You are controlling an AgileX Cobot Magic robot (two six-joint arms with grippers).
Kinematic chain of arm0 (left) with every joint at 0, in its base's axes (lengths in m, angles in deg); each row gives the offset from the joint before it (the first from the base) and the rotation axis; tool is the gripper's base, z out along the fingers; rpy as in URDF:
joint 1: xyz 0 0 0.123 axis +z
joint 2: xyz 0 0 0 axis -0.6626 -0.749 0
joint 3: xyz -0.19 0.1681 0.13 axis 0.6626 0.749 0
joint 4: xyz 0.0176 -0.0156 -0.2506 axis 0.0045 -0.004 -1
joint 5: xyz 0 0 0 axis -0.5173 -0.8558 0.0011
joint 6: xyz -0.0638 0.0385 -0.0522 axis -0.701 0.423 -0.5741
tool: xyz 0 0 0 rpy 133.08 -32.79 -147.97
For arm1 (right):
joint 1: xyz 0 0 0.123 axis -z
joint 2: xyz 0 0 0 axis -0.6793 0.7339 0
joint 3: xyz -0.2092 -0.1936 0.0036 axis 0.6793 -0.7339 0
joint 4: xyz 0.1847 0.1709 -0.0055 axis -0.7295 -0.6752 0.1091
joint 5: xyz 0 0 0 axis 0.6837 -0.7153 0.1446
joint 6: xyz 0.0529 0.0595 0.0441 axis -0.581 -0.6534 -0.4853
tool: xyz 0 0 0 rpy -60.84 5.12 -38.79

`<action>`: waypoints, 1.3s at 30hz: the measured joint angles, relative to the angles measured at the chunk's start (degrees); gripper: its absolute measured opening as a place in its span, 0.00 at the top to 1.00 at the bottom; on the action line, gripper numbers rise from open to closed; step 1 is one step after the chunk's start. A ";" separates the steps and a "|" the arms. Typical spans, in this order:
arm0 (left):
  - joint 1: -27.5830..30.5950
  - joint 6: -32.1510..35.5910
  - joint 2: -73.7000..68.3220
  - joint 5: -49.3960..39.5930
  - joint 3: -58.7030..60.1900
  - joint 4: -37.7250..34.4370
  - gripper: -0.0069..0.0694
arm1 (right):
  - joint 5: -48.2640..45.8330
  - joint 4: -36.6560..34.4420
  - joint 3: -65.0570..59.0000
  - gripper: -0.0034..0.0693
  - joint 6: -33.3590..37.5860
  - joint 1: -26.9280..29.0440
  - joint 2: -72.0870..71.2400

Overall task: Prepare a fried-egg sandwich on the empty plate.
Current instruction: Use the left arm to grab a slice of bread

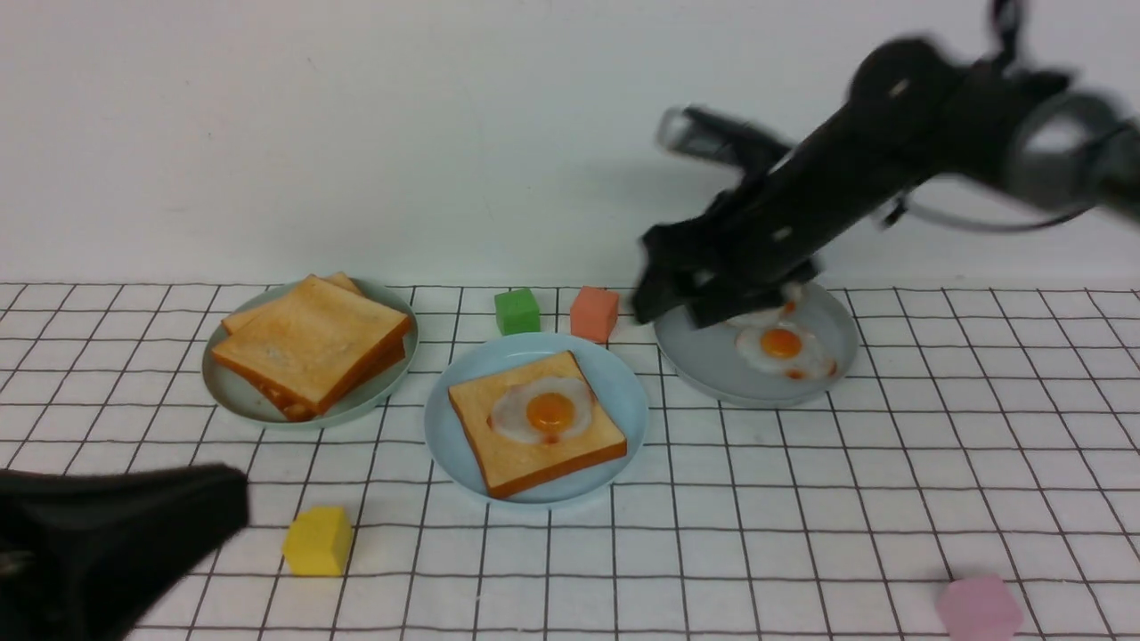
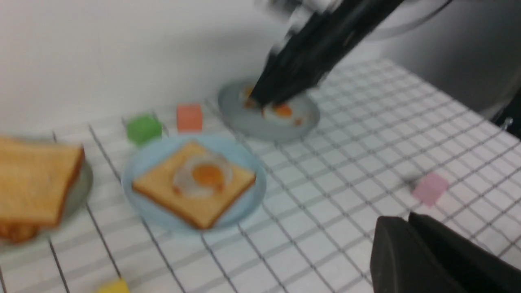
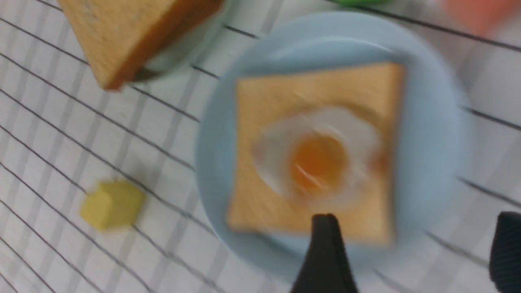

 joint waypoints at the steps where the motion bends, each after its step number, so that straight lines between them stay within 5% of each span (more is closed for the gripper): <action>1: 0.00 -2.53 -3.40 -0.69 -0.50 0.55 0.86 | -4.26 6.48 -0.37 0.39 -2.74 0.13 -4.19; 7: 0.60 -9.18 -24.76 -6.62 -9.89 6.31 0.93 | -9.20 21.91 -10.83 0.84 -10.64 -1.19 -22.00; 11: 5.00 -8.63 -36.36 -10.22 -19.12 7.24 0.93 | -9.27 22.32 -18.87 0.96 -12.38 -1.31 -31.63; 20: 20.65 -0.24 -59.60 -14.89 -36.40 5.25 0.93 | -4.52 18.03 -38.43 0.95 -11.58 -1.61 -55.18; 26: 22.57 0.37 -69.96 -15.33 -45.06 11.47 0.91 | -1.33 17.50 -42.91 0.95 -11.41 -1.61 -61.83; 32: 22.57 2.00 -77.49 -14.15 -50.36 17.39 0.69 | -1.47 17.56 -43.50 0.94 -10.33 -1.61 -62.51; 36: 22.57 2.25 -80.78 -12.32 -50.72 17.83 0.43 | -1.47 17.44 -43.50 0.93 -9.88 -1.61 -62.51; 39: 22.57 2.29 -81.86 -11.29 -50.82 18.55 0.32 | -1.47 17.44 -43.50 0.93 -9.88 -1.61 -62.51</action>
